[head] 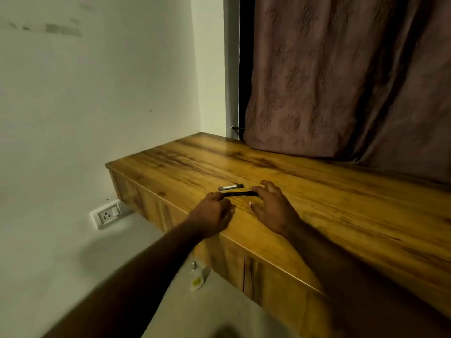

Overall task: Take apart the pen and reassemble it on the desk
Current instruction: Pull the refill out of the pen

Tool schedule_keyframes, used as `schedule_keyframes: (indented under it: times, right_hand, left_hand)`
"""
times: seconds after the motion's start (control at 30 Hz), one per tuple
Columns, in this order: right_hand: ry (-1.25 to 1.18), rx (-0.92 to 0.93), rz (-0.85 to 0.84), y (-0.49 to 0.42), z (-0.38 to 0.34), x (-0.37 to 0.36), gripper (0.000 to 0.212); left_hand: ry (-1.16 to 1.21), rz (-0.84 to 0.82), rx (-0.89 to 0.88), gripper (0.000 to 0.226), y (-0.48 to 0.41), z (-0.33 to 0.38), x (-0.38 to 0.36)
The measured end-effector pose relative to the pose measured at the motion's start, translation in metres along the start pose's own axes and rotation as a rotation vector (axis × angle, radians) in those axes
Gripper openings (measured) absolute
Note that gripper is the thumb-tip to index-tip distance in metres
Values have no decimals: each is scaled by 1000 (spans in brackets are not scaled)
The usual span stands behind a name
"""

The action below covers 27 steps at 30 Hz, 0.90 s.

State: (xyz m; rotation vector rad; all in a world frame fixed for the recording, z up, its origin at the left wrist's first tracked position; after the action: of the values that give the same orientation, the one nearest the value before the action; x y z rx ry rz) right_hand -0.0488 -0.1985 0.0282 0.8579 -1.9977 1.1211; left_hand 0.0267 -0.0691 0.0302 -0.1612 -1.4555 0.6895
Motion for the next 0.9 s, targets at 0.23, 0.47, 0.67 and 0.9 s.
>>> schedule_keyframes:
  times: [0.23,0.47,0.67,0.9]
  right_hand:
    - [49,-214,55,-17,28,2,51]
    - [-54,-238,61,-32,37,-1,21]
    - [-310,-254,63,-36,41,-3,8]
    - [-548,-287,80,-34,47,1,15]
  left_hand:
    - [171,182,131,14,-10,-25,-1]
    - [57,133,224,55,-16,-43,-11]
    - [104,55,174,44,-19,-37,-14]
    - [104,115,169,33,-20,-29,-5]
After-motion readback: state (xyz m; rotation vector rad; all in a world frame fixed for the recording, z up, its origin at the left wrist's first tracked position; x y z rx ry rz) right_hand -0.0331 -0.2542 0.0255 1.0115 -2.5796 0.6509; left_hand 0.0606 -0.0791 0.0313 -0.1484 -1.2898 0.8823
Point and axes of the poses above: each hand's wrist, its own y-axis away from the middle knuckle, its own x-axis out of the back of the hand, z = x × y, the point moved 8 cm from there along -y, towards the middle knuckle, and after that the axes turned 8 degrees about z, right-handed, at the moved point
